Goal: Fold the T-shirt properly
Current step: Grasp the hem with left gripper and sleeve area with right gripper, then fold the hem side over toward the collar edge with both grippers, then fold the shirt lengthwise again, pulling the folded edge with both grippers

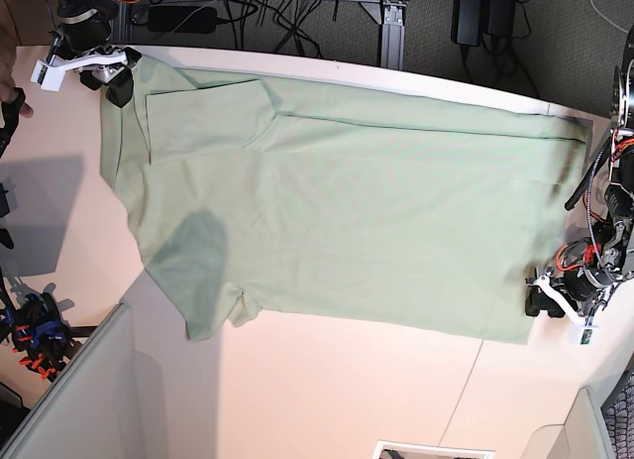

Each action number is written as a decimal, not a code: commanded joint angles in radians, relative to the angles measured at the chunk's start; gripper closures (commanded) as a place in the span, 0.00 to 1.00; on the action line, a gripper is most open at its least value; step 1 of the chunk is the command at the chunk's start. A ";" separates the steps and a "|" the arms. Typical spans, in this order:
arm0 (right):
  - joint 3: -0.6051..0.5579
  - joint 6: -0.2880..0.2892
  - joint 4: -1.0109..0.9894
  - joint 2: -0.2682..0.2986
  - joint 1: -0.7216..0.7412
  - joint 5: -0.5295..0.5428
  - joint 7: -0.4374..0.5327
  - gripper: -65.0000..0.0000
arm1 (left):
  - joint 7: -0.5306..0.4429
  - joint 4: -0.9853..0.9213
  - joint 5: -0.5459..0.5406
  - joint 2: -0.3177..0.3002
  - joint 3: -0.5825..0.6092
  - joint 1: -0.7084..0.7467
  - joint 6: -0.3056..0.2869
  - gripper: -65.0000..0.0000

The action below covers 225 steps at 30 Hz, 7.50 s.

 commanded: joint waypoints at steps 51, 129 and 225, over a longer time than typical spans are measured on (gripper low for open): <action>-0.214 -0.014 -0.672 0.269 0.737 -0.258 0.235 0.39 | -0.101 0.009 -0.002 0.034 -0.002 -0.003 -0.250 1.00; -0.373 0.042 -0.576 0.203 0.713 -0.305 0.248 1.00 | 0.215 0.098 -0.470 -0.140 -0.002 0.040 -0.268 1.00; -0.531 0.034 -0.365 0.162 0.621 -0.397 0.287 1.00 | 0.640 0.678 -0.893 -0.259 -0.082 0.415 -0.268 1.00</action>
